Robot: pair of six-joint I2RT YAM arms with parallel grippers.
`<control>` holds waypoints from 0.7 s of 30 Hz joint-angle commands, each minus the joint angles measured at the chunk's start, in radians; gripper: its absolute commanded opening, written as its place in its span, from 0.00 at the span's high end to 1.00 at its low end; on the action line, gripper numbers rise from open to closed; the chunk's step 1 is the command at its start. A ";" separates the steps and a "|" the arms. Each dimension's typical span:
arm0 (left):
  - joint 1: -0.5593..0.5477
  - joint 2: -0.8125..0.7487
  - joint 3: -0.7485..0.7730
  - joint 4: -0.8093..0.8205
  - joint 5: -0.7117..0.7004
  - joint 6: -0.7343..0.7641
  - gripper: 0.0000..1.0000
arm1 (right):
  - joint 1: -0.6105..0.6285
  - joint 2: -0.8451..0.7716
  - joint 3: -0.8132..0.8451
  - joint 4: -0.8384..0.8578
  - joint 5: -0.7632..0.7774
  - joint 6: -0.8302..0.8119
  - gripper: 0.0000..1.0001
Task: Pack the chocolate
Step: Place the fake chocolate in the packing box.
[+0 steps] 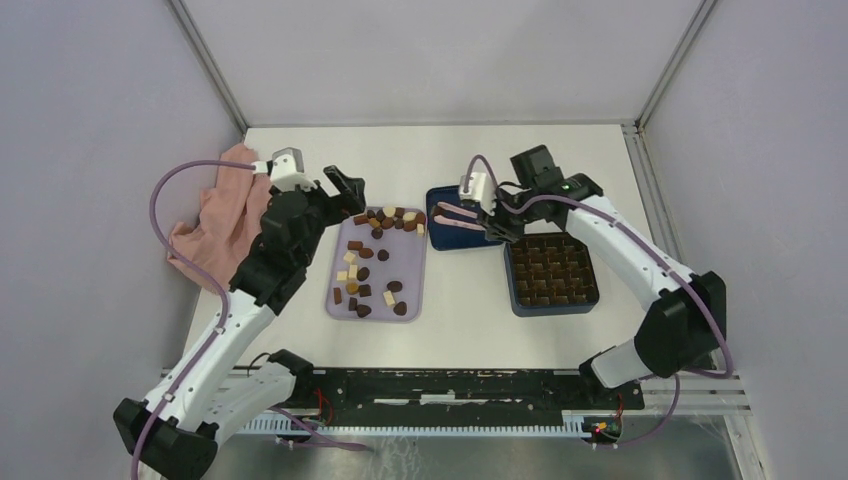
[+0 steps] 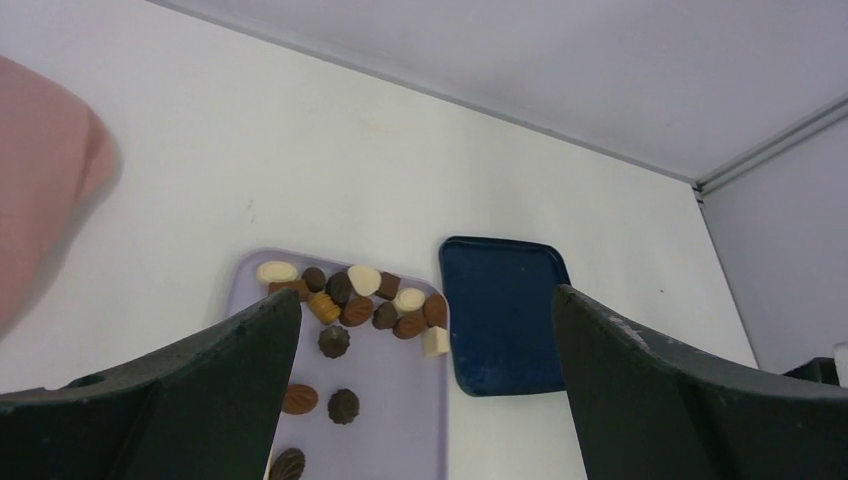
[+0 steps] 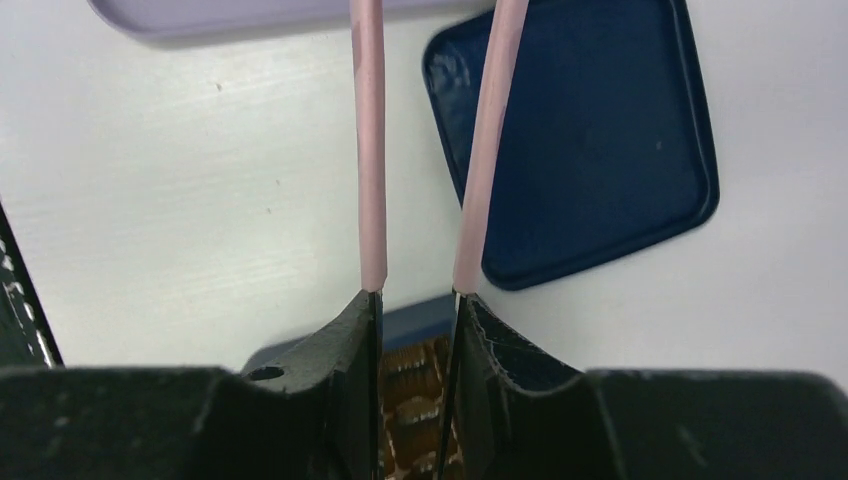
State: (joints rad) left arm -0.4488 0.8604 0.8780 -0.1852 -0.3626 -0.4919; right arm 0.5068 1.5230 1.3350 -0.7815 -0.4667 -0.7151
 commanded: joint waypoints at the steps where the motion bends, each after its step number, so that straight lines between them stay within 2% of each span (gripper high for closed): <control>1: 0.003 0.081 0.014 0.118 0.101 -0.071 0.00 | -0.109 -0.084 -0.099 -0.029 -0.041 -0.078 0.85; 11: 0.004 0.220 0.071 0.115 0.160 -0.081 0.00 | -0.391 -0.277 -0.323 -0.065 0.066 -0.220 0.83; 16: 0.003 0.256 0.090 0.123 0.178 -0.075 0.00 | -0.454 -0.287 -0.371 -0.066 0.100 -0.229 0.83; 21: 0.004 0.269 0.096 0.129 0.185 -0.076 0.00 | -0.461 -0.286 -0.426 -0.038 0.158 -0.243 0.82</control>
State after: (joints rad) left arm -0.4492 1.1236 0.9325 -0.1081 -0.1974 -0.5304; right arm 0.0494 1.2530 0.9424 -0.8482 -0.3626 -0.9257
